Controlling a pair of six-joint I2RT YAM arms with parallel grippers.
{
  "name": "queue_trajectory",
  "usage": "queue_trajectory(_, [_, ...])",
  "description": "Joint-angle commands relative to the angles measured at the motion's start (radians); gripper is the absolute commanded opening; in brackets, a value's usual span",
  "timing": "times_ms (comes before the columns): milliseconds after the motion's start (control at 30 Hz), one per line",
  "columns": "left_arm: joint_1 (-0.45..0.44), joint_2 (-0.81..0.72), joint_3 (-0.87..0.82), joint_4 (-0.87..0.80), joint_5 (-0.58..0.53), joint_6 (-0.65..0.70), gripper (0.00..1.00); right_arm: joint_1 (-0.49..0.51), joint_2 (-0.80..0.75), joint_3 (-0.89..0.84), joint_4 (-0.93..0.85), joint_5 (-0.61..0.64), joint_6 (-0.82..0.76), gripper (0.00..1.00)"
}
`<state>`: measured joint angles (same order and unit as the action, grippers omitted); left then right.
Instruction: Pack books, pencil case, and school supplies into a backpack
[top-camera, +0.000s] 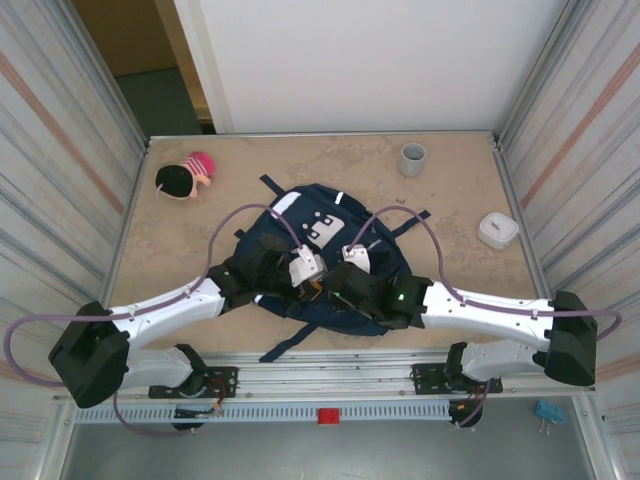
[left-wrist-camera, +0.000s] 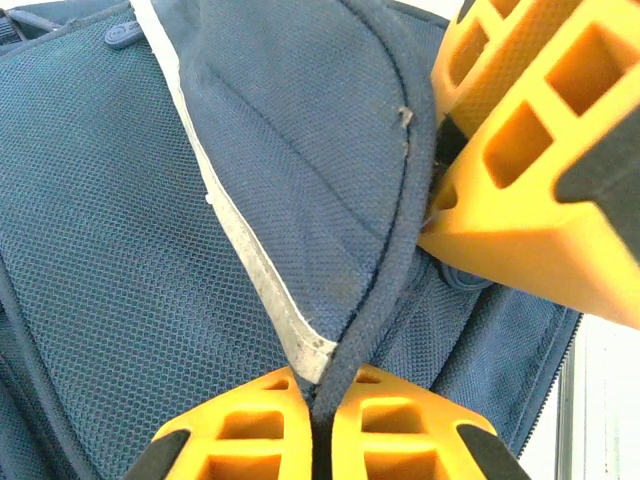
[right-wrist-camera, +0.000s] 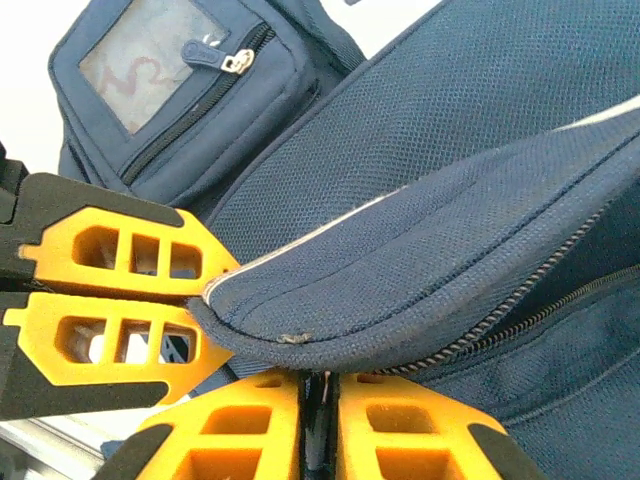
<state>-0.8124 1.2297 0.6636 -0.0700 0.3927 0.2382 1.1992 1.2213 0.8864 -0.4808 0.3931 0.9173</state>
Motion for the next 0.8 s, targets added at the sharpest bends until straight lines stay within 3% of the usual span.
queue_trajectory(0, [-0.007,-0.032,0.035,0.000,0.036,-0.010,0.00,-0.025,0.002,0.035,-0.055,0.069,-0.032,0.10])
queue_trajectory(100, [-0.006,-0.028,0.039,-0.054,-0.031,0.014,0.00,-0.032,-0.036,0.050,-0.115,0.079,-0.055,0.08])
queue_trajectory(233, [-0.006,-0.023,0.037,-0.097,-0.093,0.037,0.00,-0.079,-0.061,0.070,-0.186,-0.015,-0.088,0.08])
queue_trajectory(500, [-0.007,-0.025,0.048,-0.128,-0.120,0.069,0.00,-0.148,-0.052,0.091,-0.287,-0.174,-0.140,0.04])
queue_trajectory(767, [-0.005,-0.038,0.050,-0.163,-0.154,0.091,0.00,-0.182,-0.051,0.122,-0.366,-0.206,-0.183,0.00])
